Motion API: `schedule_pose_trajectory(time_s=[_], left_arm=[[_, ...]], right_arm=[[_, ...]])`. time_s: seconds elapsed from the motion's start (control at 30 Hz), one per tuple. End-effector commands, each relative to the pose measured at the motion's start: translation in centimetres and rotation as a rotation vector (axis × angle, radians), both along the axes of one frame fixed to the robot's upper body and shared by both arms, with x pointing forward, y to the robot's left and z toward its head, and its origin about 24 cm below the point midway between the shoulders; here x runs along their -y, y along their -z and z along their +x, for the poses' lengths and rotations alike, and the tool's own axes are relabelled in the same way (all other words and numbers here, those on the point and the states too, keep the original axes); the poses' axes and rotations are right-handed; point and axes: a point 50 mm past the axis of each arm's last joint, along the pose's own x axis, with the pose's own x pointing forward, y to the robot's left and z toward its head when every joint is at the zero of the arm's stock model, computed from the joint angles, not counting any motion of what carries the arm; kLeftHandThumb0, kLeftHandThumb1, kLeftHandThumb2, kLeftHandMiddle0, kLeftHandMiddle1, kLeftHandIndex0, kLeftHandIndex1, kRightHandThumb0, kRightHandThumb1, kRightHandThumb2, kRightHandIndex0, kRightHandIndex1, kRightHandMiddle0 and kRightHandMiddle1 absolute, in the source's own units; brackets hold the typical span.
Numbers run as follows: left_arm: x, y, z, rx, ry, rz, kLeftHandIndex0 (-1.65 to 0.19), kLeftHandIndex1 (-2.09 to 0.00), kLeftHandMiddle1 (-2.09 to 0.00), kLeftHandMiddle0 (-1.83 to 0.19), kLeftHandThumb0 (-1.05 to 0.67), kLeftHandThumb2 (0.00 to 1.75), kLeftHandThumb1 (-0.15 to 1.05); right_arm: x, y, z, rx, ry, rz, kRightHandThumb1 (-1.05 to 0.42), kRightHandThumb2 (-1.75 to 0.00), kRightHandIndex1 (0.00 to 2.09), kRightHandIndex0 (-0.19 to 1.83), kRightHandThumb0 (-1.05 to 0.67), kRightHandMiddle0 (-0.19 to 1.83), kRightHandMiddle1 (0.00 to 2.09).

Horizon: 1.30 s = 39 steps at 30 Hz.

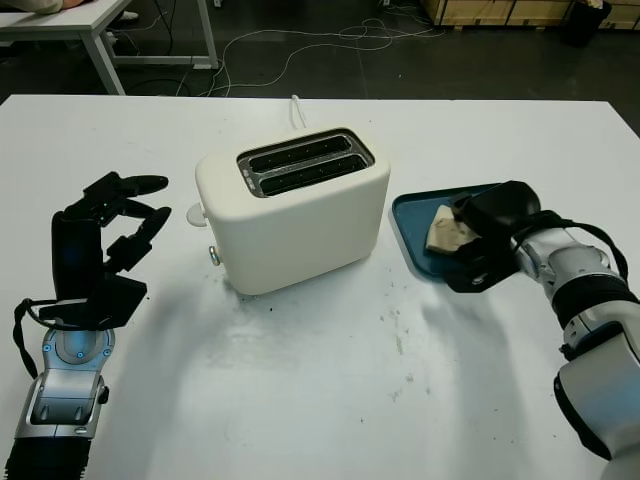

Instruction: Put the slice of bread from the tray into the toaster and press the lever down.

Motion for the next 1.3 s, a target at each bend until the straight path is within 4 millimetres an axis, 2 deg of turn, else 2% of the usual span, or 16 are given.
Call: schedule_pose_trajectory(time_s=[0.0,0.1,0.4,0.6,0.73,0.77,0.8,0.83,0.9,0.97,1.0,1.1,1.17,1.27], left_arm=[[-0.1,0.0,-0.2,0.011,-0.008,0.002,-0.72,-0.61,-1.25,-0.6,-0.46,0.14,0.92],[-0.1,0.0,-0.2,0.012,-0.009,0.006,-0.72,-0.61,-1.23,-0.6,-0.46,0.14,0.92],[0.0,0.0,-0.1,0.003,0.006,0.001,-0.7,-0.6,-1.27,-0.6,-0.47,0.15,0.92],[0.0,-0.1,-0.1,0.008,0.004,0.006,-0.71,-0.6,-1.28,-0.61,-0.48,0.15,0.92],[0.0,-0.1,-0.1,0.004,0.008,0.006,-0.71,-0.6,-1.28,-0.61,-0.48,0.15,0.92],[0.0,-0.1,-0.1,0.004,0.011,0.003,-0.71,-0.6,-1.28,-0.61,-0.48,0.15,0.92],[0.0,-0.1,-0.1,0.006,0.01,0.002,-0.71,-0.6,-1.28,-0.61,-0.47,0.15,0.92],[0.1,0.0,0.0,0.007,0.009,0.001,-0.72,-0.6,-1.28,-0.61,-0.48,0.14,0.92],[0.1,0.0,-0.1,0.008,0.004,0.007,-0.72,-0.61,-1.27,-0.61,-0.48,0.14,0.92],[0.0,0.1,-0.1,0.008,0.003,0.011,-0.72,-0.61,-1.26,-0.6,-0.47,0.14,0.92],[0.0,0.1,-0.1,0.01,0.002,0.015,-0.72,-0.6,-1.26,-0.61,-0.47,0.14,0.92],[0.0,0.0,-0.1,0.012,0.003,0.011,-0.72,-0.6,-1.25,-0.61,-0.46,0.14,0.92],[0.0,0.1,-0.1,0.008,0.004,0.005,-0.72,-0.6,-1.25,-0.61,-0.47,0.15,0.92],[-0.1,0.1,-0.1,0.002,0.005,0.009,-0.71,-0.6,-1.25,-0.61,-0.48,0.15,0.92]], right_arm=[[-0.8,0.6,-0.2,-0.028,-0.053,-0.007,-0.92,-0.42,1.75,1.14,-0.53,0.67,1.74],[-1.0,0.3,-0.2,-0.025,-0.073,0.009,-0.92,-0.38,1.75,1.06,-0.49,0.67,1.75],[-1.6,-0.6,-0.3,-0.038,-0.128,0.081,-0.92,-0.29,1.75,0.97,-0.4,0.67,1.75],[-1.7,-2.1,-0.1,-0.038,-0.102,0.285,-0.92,-0.17,1.75,0.92,-0.31,0.69,1.75],[-1.5,-3.5,0.2,-0.028,-0.073,0.364,-0.92,-0.18,1.75,0.85,-0.28,0.63,1.73],[-1.5,-3.9,0.3,-0.021,-0.07,0.376,-0.92,-0.17,1.75,0.85,-0.28,0.64,1.69],[-1.5,-4.2,0.4,-0.019,-0.062,0.384,-0.92,-0.16,1.75,0.82,-0.27,0.65,1.53],[-1.5,-4.4,0.4,-0.018,-0.058,0.388,-0.92,-0.16,1.69,0.79,-0.25,0.71,1.12],[-1.5,-4.8,0.5,-0.014,-0.059,0.409,-0.92,-0.14,1.66,0.79,-0.23,0.84,0.82],[-1.6,-5.0,0.5,-0.009,-0.061,0.433,-0.92,-0.1,1.45,0.84,-0.21,0.96,0.37],[-1.7,-5.1,0.5,-0.006,-0.062,0.445,-0.92,-0.09,1.39,0.87,-0.2,1.03,0.24],[-1.7,-5.1,0.4,0.003,-0.06,0.47,-0.92,-0.05,1.34,0.9,-0.18,1.18,0.13],[-1.6,-5.2,0.4,0.002,-0.055,0.494,-0.92,-0.02,1.46,0.89,-0.15,1.32,0.2],[-1.5,-5.4,0.4,-0.032,-0.032,0.639,-0.92,-0.05,1.51,0.87,-0.09,1.34,0.26]])
